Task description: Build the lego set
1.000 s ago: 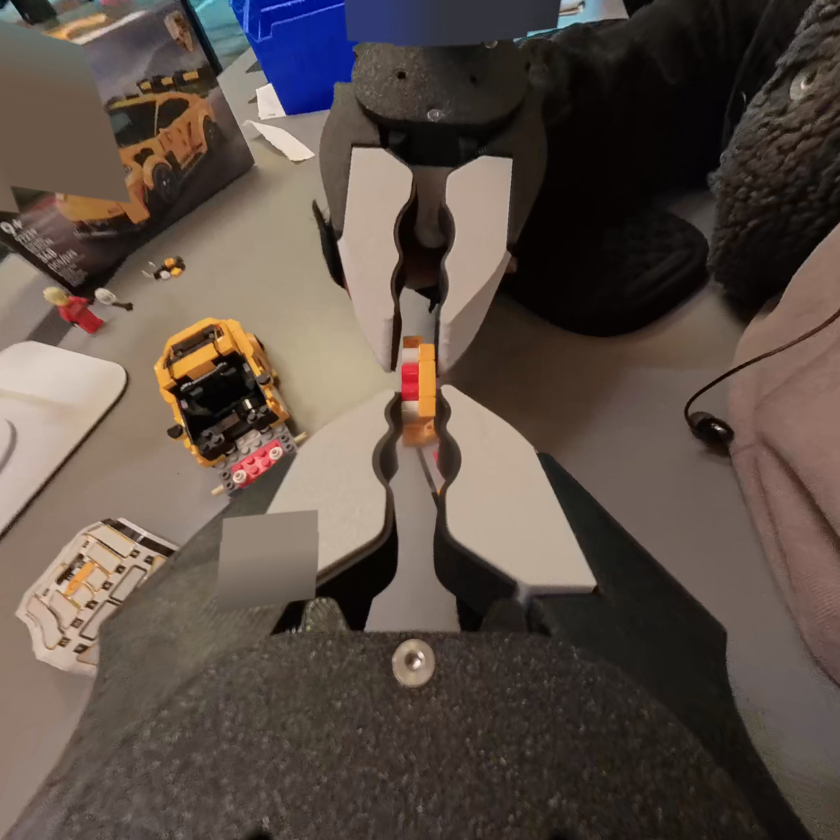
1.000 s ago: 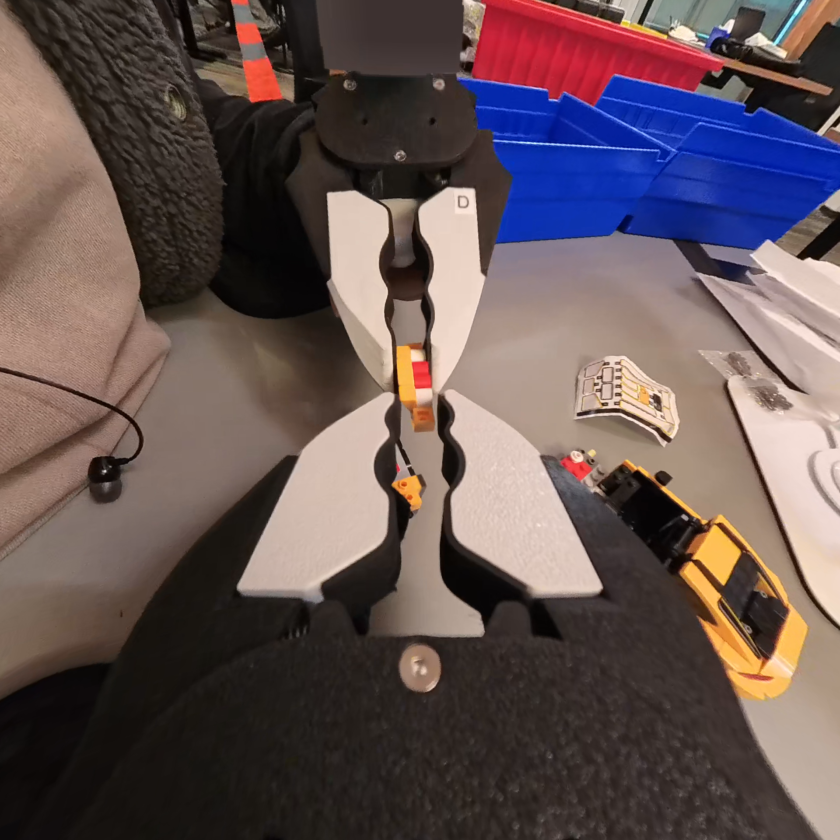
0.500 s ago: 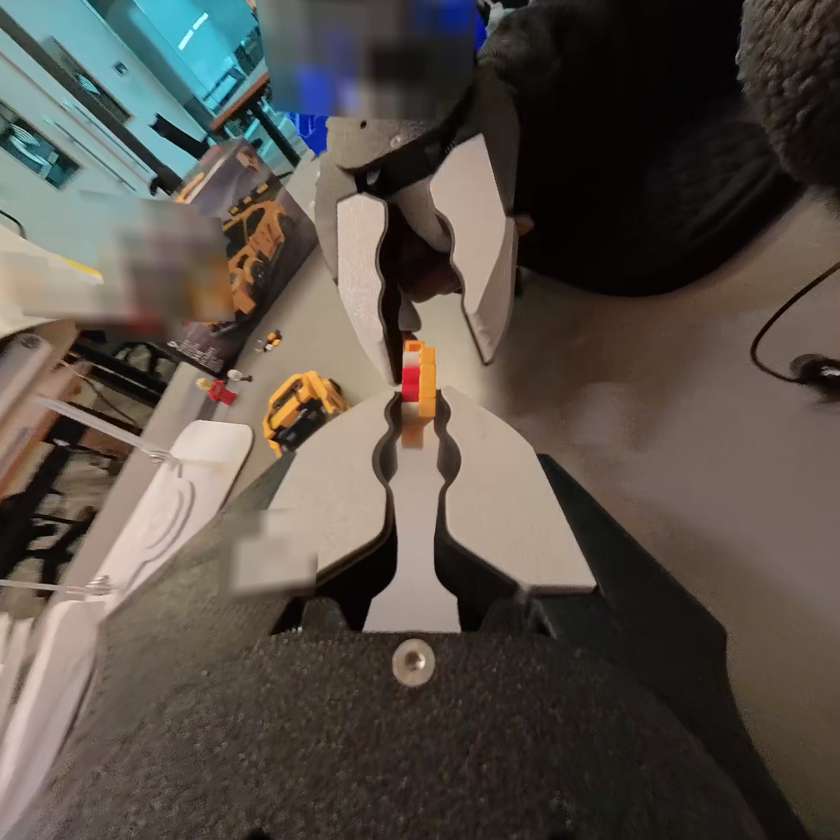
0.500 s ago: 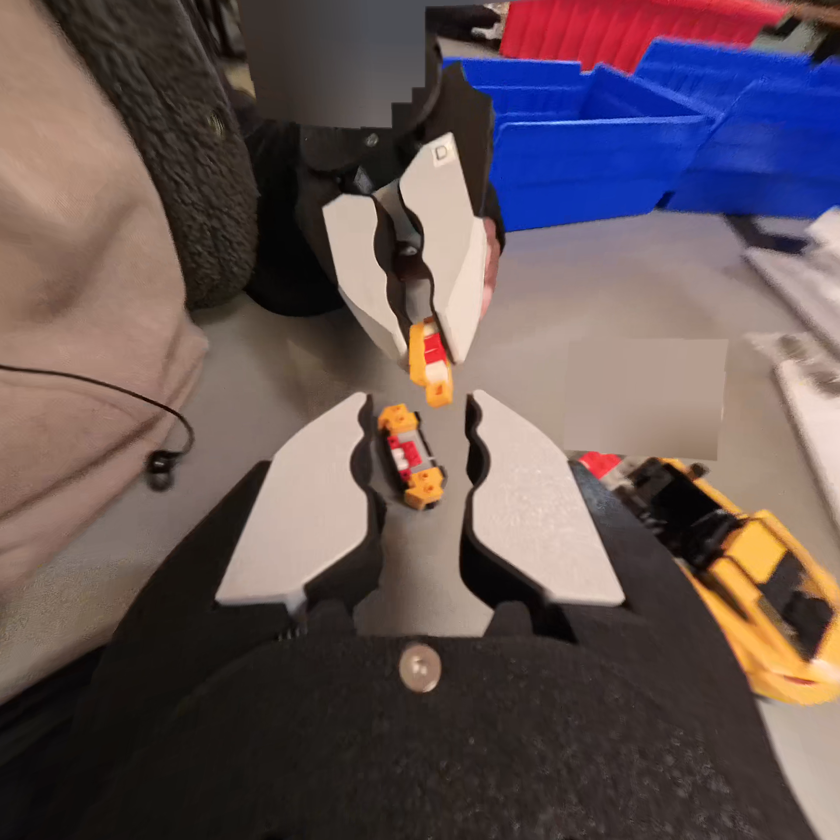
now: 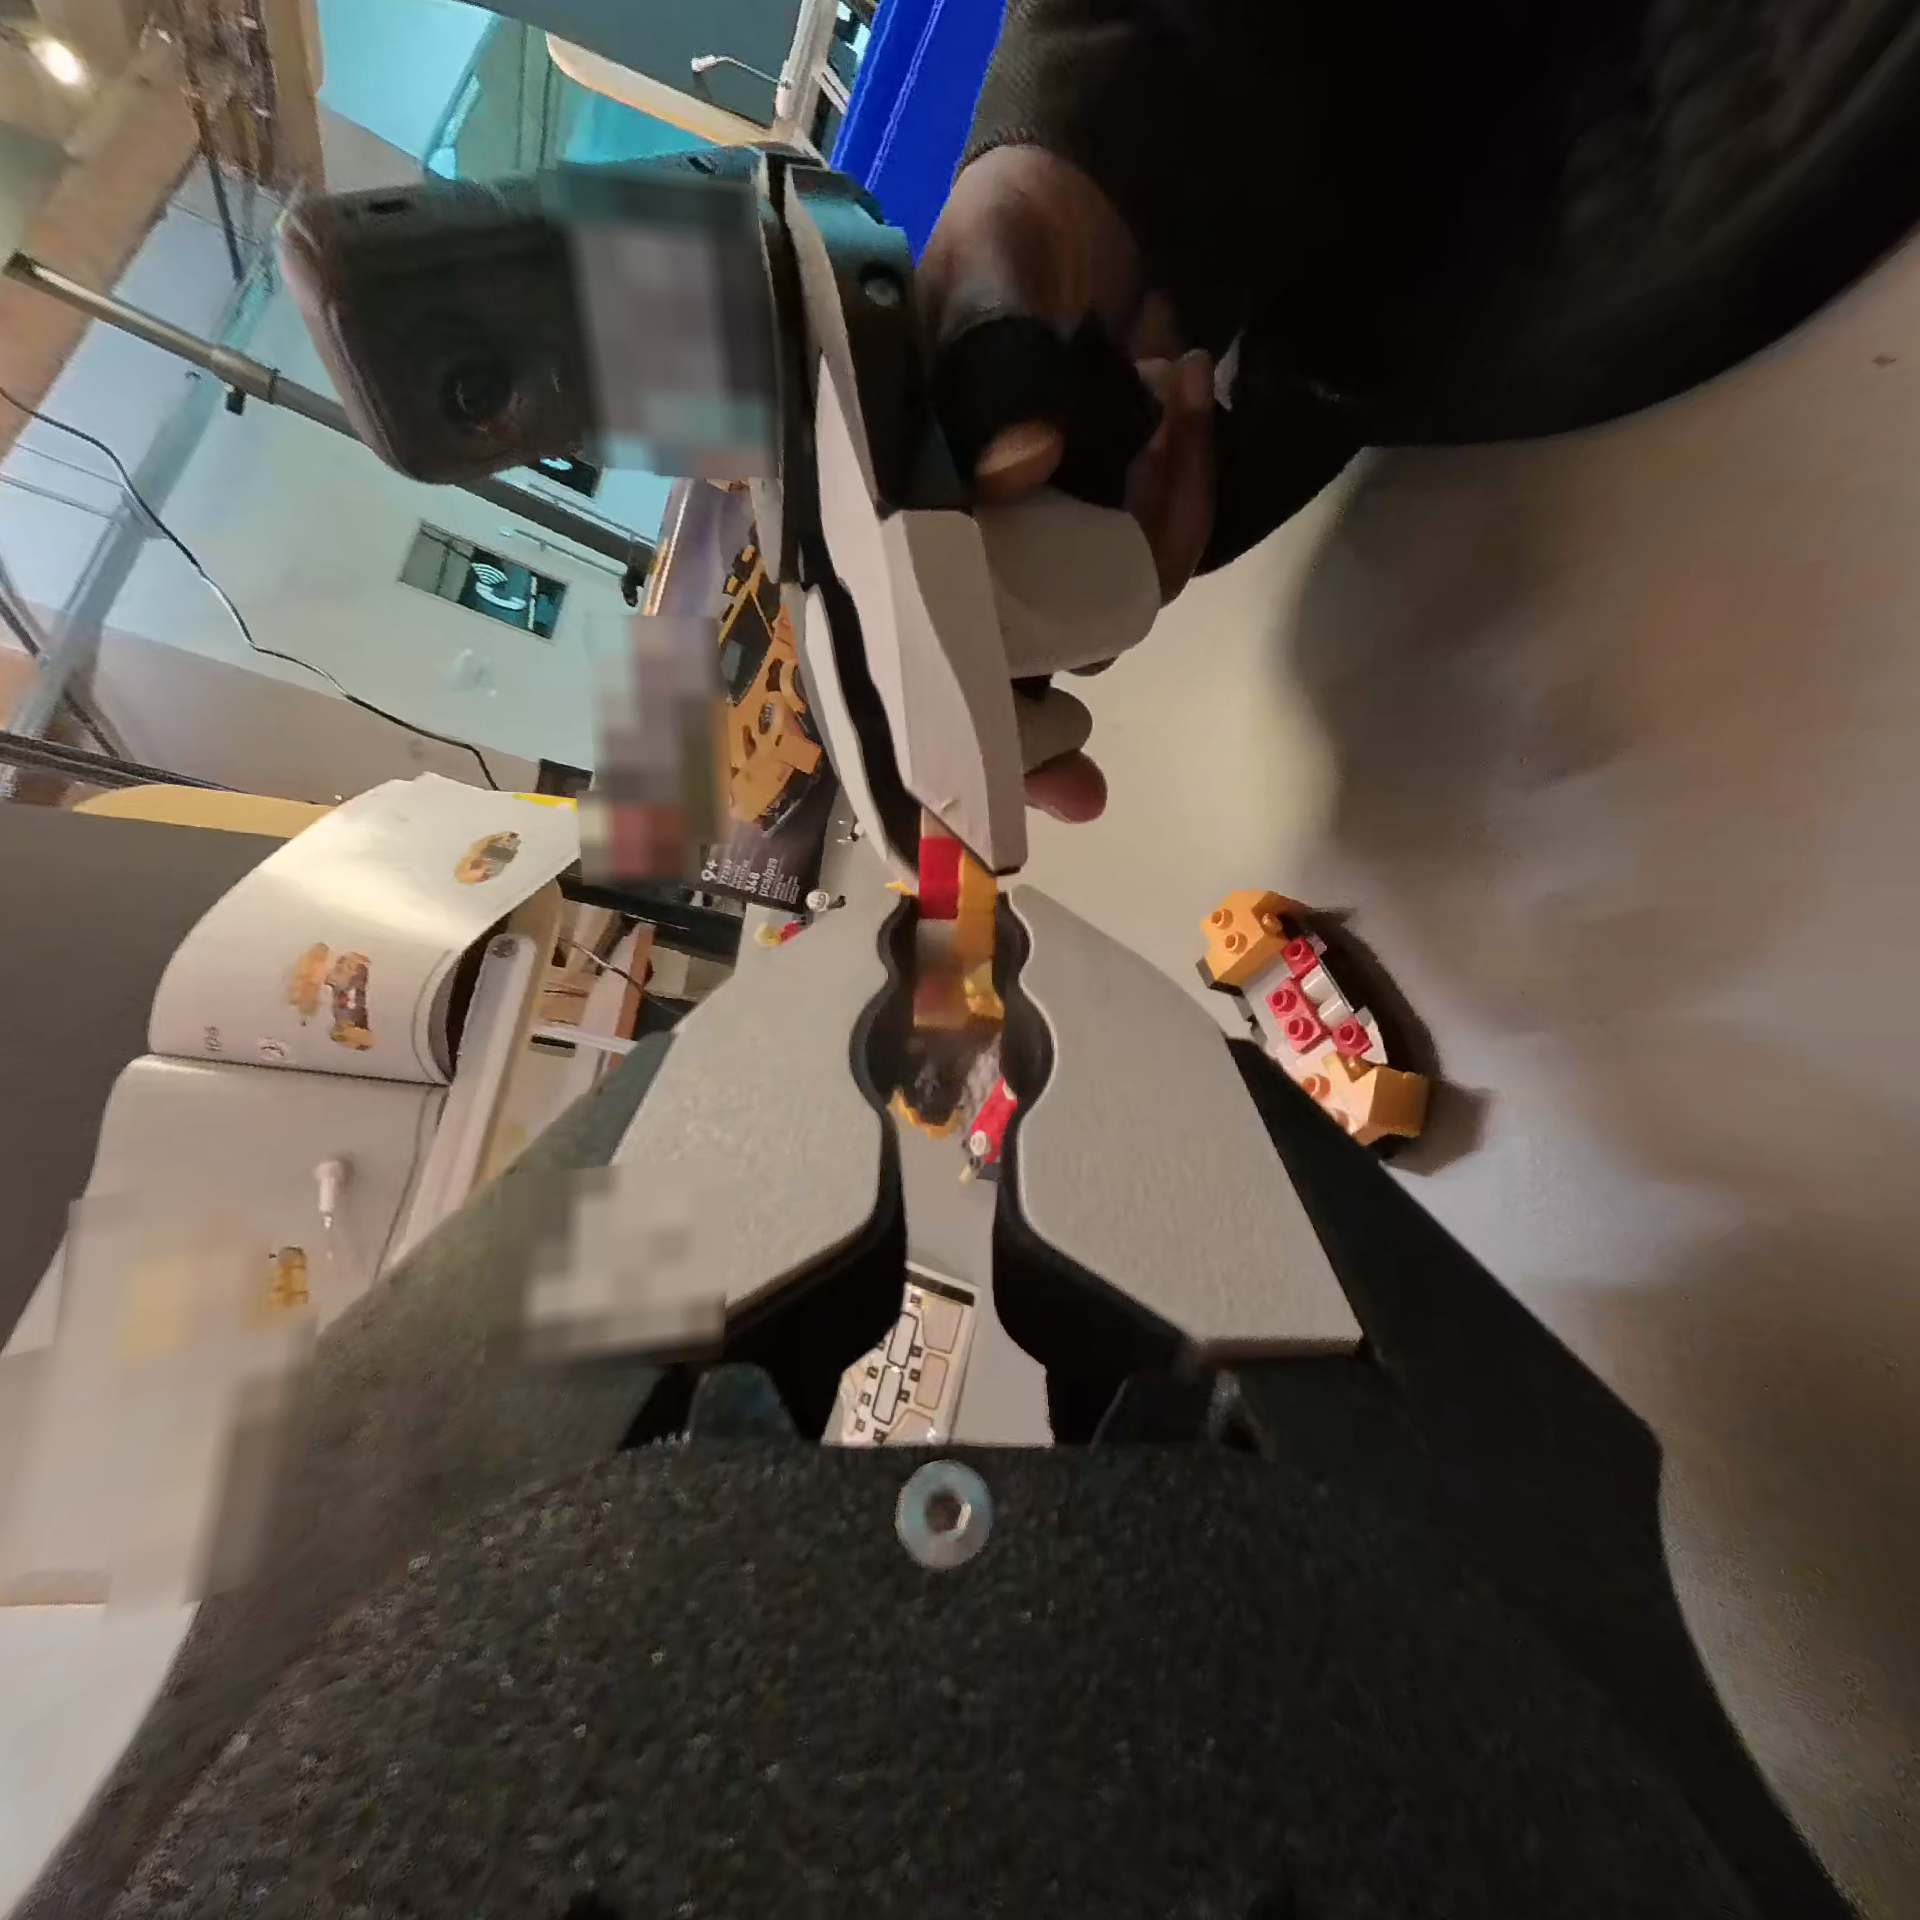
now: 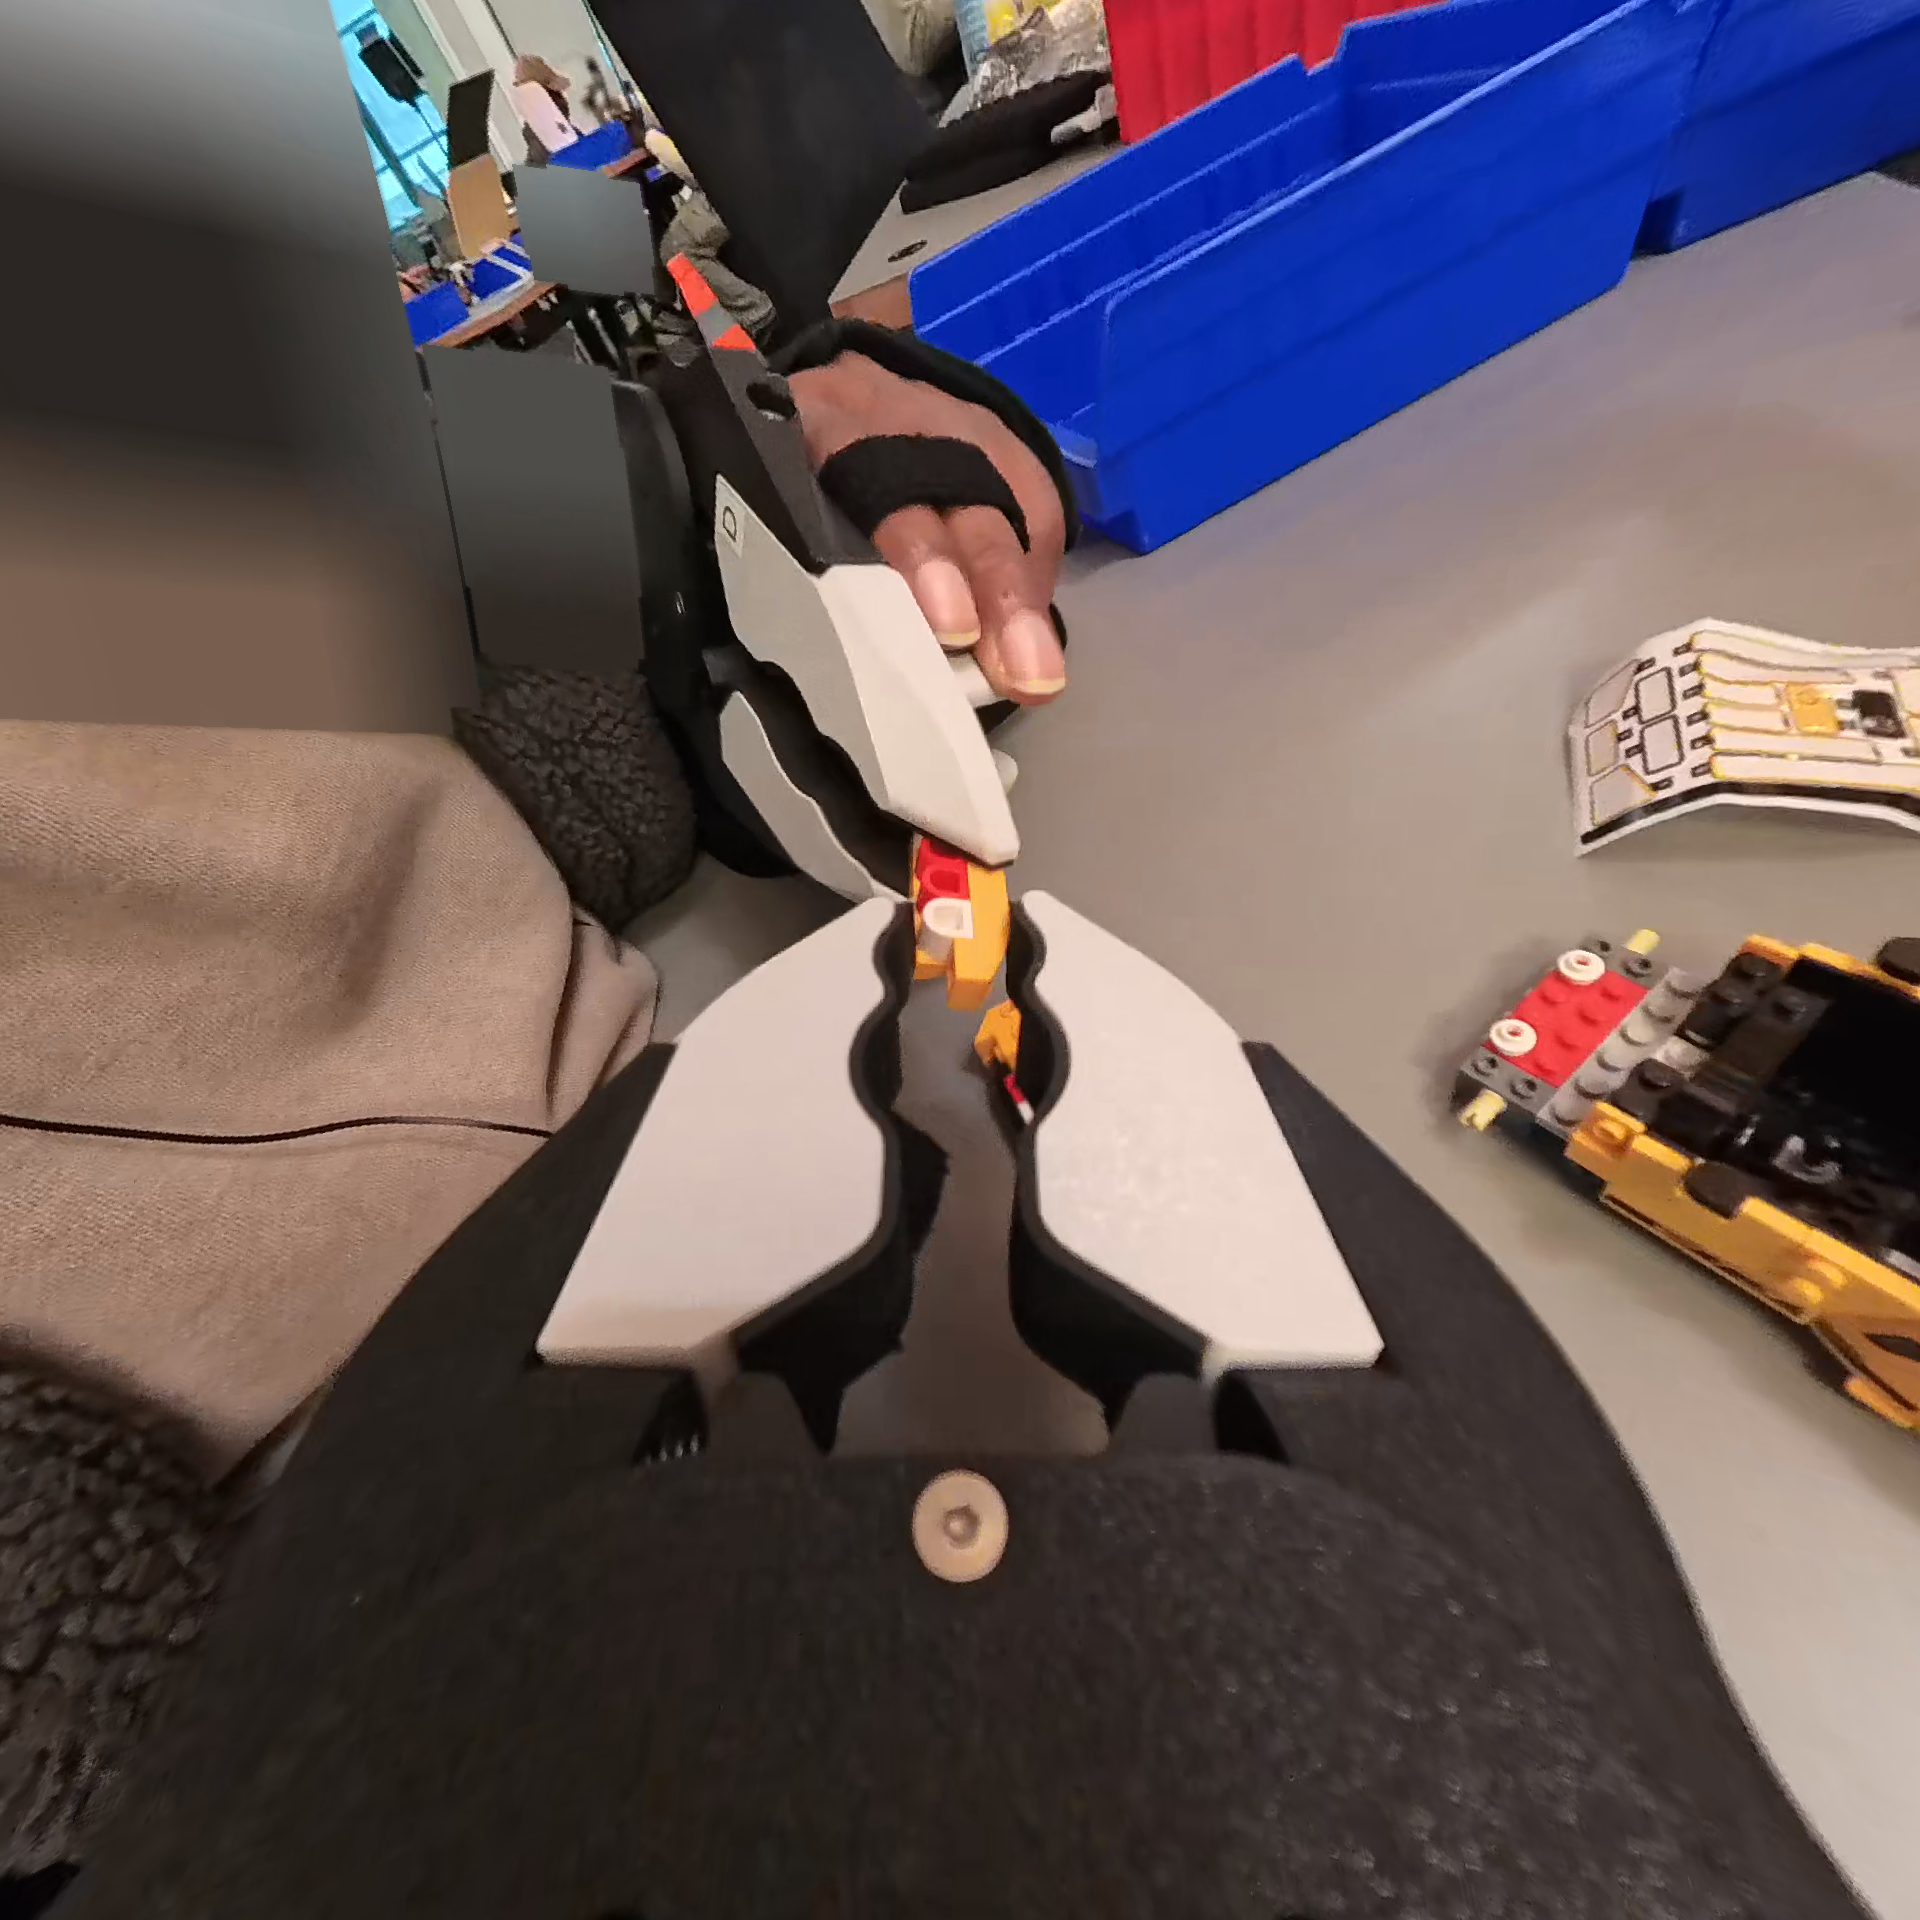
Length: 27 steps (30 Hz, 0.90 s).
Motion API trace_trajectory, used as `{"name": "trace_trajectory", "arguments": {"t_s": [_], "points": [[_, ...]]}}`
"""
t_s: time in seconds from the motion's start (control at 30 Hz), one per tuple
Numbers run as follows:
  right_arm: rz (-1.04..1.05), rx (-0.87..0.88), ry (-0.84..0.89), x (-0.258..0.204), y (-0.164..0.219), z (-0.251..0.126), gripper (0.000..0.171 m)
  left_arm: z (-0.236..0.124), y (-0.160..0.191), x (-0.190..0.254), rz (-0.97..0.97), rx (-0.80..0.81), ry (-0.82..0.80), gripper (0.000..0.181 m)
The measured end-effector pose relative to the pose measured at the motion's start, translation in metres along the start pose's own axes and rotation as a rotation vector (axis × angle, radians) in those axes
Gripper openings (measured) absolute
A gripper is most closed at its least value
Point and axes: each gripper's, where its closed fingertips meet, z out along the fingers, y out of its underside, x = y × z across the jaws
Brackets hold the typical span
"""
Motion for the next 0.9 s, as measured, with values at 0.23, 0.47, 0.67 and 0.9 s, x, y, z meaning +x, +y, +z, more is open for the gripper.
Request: {"name": "trace_trajectory", "arguments": {"t_s": [0.23, 0.47, 0.67, 0.9], "points": [[-0.167, 0.043, 0.067, 0.001, -0.007, -0.004, 0.016, -0.003, -0.007, -0.007, -0.408, 0.135, 0.112, 0.055], [-0.395, 0.001, 0.146, -0.001, -0.001, -0.001, 0.016, -0.010, -0.010, 0.002, -0.871, 0.246, 0.392, 0.015], [-0.438, -0.008, 0.174, 0.002, 0.000, 0.000, 0.016, -0.009, -0.007, 0.004, -0.854, 0.218, 0.389, 0.016], [-0.437, -0.012, 0.202, 0.006, 0.001, -0.001, 0.016, -0.006, -0.004, 0.003, -0.812, 0.203, 0.346, 0.016]]}}
